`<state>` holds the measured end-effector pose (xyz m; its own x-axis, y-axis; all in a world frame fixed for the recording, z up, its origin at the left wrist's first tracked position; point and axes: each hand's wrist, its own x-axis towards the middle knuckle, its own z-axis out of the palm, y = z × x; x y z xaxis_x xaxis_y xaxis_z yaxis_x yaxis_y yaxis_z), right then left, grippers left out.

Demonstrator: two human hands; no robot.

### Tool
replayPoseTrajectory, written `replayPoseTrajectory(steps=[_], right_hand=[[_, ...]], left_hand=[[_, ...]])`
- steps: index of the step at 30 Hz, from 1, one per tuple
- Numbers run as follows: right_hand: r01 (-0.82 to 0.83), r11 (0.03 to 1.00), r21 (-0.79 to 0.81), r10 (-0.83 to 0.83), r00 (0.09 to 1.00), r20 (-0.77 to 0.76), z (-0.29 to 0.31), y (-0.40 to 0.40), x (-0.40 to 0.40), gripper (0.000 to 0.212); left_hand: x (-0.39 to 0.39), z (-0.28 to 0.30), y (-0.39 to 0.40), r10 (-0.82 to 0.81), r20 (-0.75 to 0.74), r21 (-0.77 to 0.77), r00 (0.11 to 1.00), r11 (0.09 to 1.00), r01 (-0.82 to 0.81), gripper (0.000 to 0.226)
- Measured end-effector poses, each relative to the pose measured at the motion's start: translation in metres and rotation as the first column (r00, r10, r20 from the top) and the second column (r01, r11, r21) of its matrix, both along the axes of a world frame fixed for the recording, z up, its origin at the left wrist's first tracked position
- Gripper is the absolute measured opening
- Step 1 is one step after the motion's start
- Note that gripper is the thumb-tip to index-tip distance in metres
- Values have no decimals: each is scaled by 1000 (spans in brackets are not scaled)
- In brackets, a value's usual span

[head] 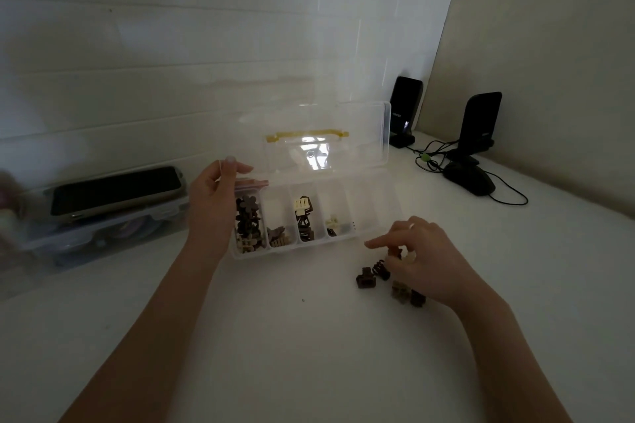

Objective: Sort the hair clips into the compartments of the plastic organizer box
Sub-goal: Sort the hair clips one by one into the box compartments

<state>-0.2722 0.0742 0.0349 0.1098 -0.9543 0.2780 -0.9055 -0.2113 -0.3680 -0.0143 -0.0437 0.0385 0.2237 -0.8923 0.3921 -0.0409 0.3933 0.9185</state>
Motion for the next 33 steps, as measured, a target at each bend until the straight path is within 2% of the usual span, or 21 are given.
replayPoseTrajectory(steps=[4, 9, 14, 19, 25, 33], right_hand=[[10, 1000, 18, -7, 985, -171, -2, 1, 2, 25], [12, 1000, 27, -7, 983, -184, -5, 0, 2, 13], [-35, 999, 38, 38, 997, -73, -6, -3, 1, 6], [-47, 999, 6, 45, 983, 177, -1, -3, 0, 8], [-37, 999, 39, 29, 984, 175, -5, -5, 2, 6], [-33, 999, 23, 23, 942, 333, 1, 0, 6, 13]], left_hand=[[1, -1, -2, 9, 16, -6, 1000, 1000, -8, 33], [-1, 0, -2, 19, -2, 0, 1000, 1000, -19, 33], [-1, 0, 0, 1, -14, -16, 1000, 1000, -1, 33], [1, 3, 2, -22, -31, -12, 999, 1000, 21, 32], [6, 0, -3, 2, -8, -8, 1000, 1000, -3, 32], [7, -2, -9, 19, -35, 7, 999, 1000, -18, 33]])
